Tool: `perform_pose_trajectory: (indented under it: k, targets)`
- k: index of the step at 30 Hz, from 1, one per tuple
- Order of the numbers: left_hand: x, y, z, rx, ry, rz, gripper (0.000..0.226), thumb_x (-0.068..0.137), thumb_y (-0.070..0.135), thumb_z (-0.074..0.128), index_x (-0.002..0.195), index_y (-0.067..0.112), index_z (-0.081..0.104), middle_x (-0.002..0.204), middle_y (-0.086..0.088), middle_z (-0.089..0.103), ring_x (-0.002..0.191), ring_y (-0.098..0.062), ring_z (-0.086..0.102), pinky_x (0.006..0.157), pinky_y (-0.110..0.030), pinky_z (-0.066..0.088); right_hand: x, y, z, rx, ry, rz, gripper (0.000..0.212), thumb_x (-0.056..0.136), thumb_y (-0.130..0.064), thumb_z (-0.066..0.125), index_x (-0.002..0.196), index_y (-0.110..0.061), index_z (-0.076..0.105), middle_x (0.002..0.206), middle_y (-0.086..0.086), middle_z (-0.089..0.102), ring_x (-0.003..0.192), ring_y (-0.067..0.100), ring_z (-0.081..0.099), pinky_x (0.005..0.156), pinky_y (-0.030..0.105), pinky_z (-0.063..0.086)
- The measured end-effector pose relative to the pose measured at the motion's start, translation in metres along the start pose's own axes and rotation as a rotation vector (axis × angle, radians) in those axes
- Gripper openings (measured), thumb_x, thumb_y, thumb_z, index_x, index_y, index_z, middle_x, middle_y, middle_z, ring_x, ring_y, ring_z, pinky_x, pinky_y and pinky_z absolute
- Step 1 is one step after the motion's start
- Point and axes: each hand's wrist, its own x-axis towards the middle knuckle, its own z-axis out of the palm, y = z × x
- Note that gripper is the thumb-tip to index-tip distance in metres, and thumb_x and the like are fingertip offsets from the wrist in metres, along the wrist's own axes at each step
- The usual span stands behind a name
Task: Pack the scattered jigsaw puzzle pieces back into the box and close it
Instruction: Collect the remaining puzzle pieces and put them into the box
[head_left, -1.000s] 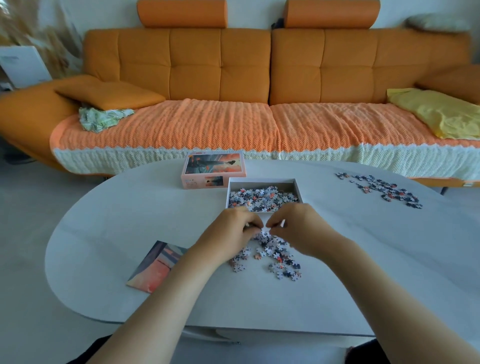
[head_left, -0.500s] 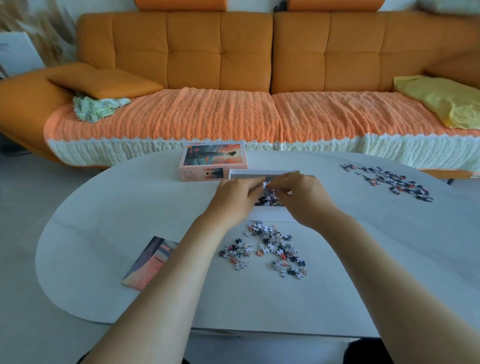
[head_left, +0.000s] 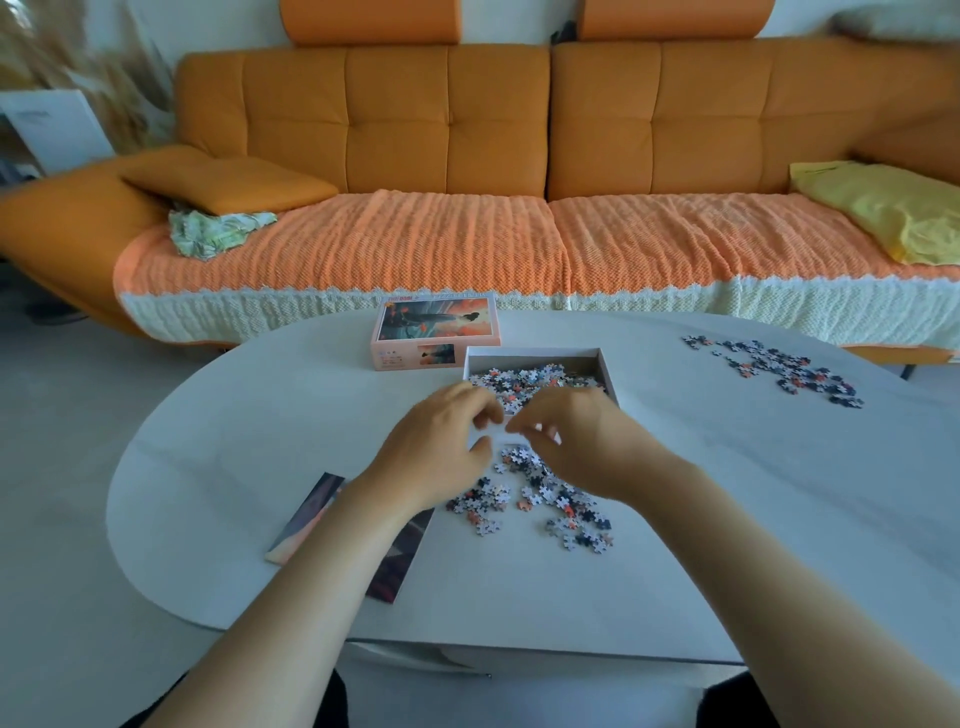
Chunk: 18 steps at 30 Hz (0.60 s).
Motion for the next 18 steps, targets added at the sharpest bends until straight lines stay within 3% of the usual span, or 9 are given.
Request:
perform_pose_trajectory:
  k: [2,4,6,8,14,18]
  targets:
    - [-0.016,-0.003,-0.005,0.014,-0.148,-0.078,0.024,0.079,0.013,0.056,0.094,0.031,0.053,0.093,0.013,0.05,0.081,-0.008,0.049,0.064,-0.023,0.039,-0.003,-0.006,0.012,-0.057,-0.107,-0.022,0.023,0.09,-0.015,0.058,0.105,-0.025,0.072,0.104,-0.01,0.067,0.088,0.009,0.06,0.079,0.027,0.05]
    - [-0.031,-0.011,-0.007,0.051,-0.26,-0.13,0.025,0.076,0.018,0.056,0.093,0.036,0.052,0.095,0.014,0.049,0.084,-0.006,0.049,0.068,-0.025,0.042,-0.005,-0.007,0.024,-0.085,-0.17,-0.031,0.024,0.088,-0.012,0.054,0.101,-0.023,0.071,0.099,-0.01,0.062,0.088,0.017,0.058,0.075,0.036,0.051]
    - [-0.041,-0.021,-0.008,0.044,-0.311,-0.154,0.027,0.078,0.02,0.056,0.097,0.038,0.053,0.1,0.016,0.048,0.093,-0.004,0.046,0.077,-0.027,0.044,-0.007,-0.009,0.031,-0.09,-0.248,0.009,0.028,0.088,-0.012,0.052,0.108,-0.022,0.069,0.111,-0.007,0.059,0.1,0.02,0.053,0.082,0.037,0.049]
    - [-0.048,-0.028,-0.011,0.002,-0.316,-0.171,0.029,0.082,0.021,0.058,0.103,0.04,0.053,0.102,0.018,0.045,0.097,-0.002,0.044,0.083,-0.024,0.042,-0.01,-0.011,0.034,-0.098,-0.285,0.027,0.034,0.088,-0.013,0.054,0.119,-0.023,0.066,0.125,-0.005,0.057,0.113,0.02,0.048,0.092,0.038,0.046]
    - [-0.051,-0.018,-0.007,0.049,-0.274,-0.151,0.04,0.089,0.029,0.055,0.129,0.03,0.053,0.113,0.011,0.049,0.112,-0.009,0.044,0.096,-0.028,0.04,-0.015,-0.01,0.016,-0.057,-0.23,0.124,0.032,0.095,-0.015,0.049,0.121,-0.026,0.066,0.125,-0.008,0.059,0.115,0.012,0.053,0.099,0.028,0.043]
    - [-0.045,0.003,0.008,0.058,-0.272,-0.099,0.037,0.09,0.022,0.053,0.127,0.022,0.059,0.11,0.003,0.048,0.107,-0.015,0.049,0.092,-0.035,0.046,-0.02,-0.004,0.02,-0.135,-0.257,0.146,0.042,0.092,-0.004,0.046,0.126,-0.023,0.062,0.134,-0.007,0.053,0.123,0.018,0.046,0.105,0.035,0.04]
